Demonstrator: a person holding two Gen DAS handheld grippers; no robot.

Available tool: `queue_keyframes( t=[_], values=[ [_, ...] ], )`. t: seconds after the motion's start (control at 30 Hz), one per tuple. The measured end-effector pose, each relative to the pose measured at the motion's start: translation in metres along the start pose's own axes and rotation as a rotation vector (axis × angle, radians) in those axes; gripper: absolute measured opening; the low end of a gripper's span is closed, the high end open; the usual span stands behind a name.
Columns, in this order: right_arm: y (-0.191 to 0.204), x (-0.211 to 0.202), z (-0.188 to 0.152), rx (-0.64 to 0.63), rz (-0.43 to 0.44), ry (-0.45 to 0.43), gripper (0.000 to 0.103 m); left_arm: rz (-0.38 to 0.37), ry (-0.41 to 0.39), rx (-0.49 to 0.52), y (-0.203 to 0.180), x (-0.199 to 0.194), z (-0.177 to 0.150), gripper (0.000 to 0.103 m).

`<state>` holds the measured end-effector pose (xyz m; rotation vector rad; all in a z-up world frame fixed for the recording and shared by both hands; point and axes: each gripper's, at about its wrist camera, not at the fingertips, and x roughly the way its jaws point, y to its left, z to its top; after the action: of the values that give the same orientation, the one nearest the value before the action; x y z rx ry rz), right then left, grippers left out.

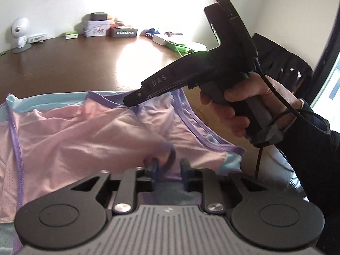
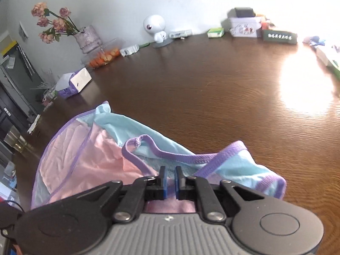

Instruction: Fold clothes

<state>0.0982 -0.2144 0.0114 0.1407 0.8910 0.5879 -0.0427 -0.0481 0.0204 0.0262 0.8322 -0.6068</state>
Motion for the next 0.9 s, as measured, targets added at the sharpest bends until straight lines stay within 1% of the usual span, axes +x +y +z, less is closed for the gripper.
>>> queue_keyframes(
  t=[0.03,0.07,0.17,0.27,0.3,0.33,0.43,0.47,0.57,0.63,0.67,0.7,0.73,0.77,0.8,0.83,0.87,0.9],
  values=[
    [0.000,-0.008,-0.005,0.000,0.001,-0.018,0.013,0.014,0.004,-0.004,0.004,-0.004,-0.004,0.038],
    [0.000,-0.015,-0.010,-0.001,0.004,-0.036,0.014,0.029,0.013,-0.016,0.007,-0.005,-0.006,0.038],
    [0.006,-0.032,-0.028,-0.016,0.088,-0.055,0.014,0.071,0.038,-0.046,0.014,-0.005,-0.008,0.038],
    [0.017,-0.040,-0.042,-0.041,0.128,-0.048,0.014,0.115,0.046,-0.006,0.005,0.001,-0.006,0.037],
    [0.019,-0.043,-0.047,-0.044,0.139,-0.049,0.014,0.132,0.049,0.001,0.003,0.003,-0.006,0.032],
    [0.021,-0.046,-0.051,-0.046,0.150,-0.050,0.014,0.149,0.051,0.008,0.002,0.005,-0.005,0.017],
    [0.022,-0.057,-0.068,-0.068,0.178,-0.058,0.014,0.161,0.042,-0.025,0.006,0.000,-0.007,0.001],
    [0.023,-0.060,-0.073,-0.083,0.188,-0.057,0.014,0.167,0.026,-0.045,0.009,-0.005,-0.008,0.001],
    [0.031,-0.062,-0.087,-0.123,0.233,-0.037,0.014,0.151,-0.016,-0.122,0.018,-0.022,-0.012,0.001],
    [0.037,-0.058,-0.092,-0.155,0.253,-0.018,0.014,0.138,-0.040,-0.155,0.021,-0.032,-0.013,0.001],
    [0.039,-0.056,-0.093,-0.164,0.250,-0.013,0.014,0.155,-0.043,-0.149,0.019,-0.033,-0.014,0.001],
    [0.040,-0.054,-0.093,-0.169,0.245,-0.009,0.020,0.169,-0.043,-0.139,0.017,-0.034,-0.015,0.001],
    [0.041,-0.052,-0.093,-0.171,0.246,-0.006,0.024,0.181,-0.043,-0.129,0.016,-0.034,-0.017,0.001],
    [0.042,-0.051,-0.092,-0.167,0.241,-0.010,0.027,0.176,-0.047,-0.122,0.014,-0.036,-0.018,0.001],
    [0.043,-0.049,-0.090,-0.154,0.230,-0.017,0.025,0.169,-0.052,-0.116,0.013,-0.038,-0.020,0.001],
    [0.043,-0.047,-0.089,-0.138,0.217,-0.025,0.019,0.160,-0.061,-0.108,0.011,-0.040,-0.021,0.001],
    [0.042,-0.044,-0.087,-0.103,0.199,-0.045,0.002,0.155,-0.065,-0.102,0.009,-0.041,-0.021,0.001],
    [0.041,-0.041,-0.085,-0.061,0.190,-0.057,0.002,0.155,-0.068,-0.097,0.007,-0.041,-0.021,0.001]
  ],
)
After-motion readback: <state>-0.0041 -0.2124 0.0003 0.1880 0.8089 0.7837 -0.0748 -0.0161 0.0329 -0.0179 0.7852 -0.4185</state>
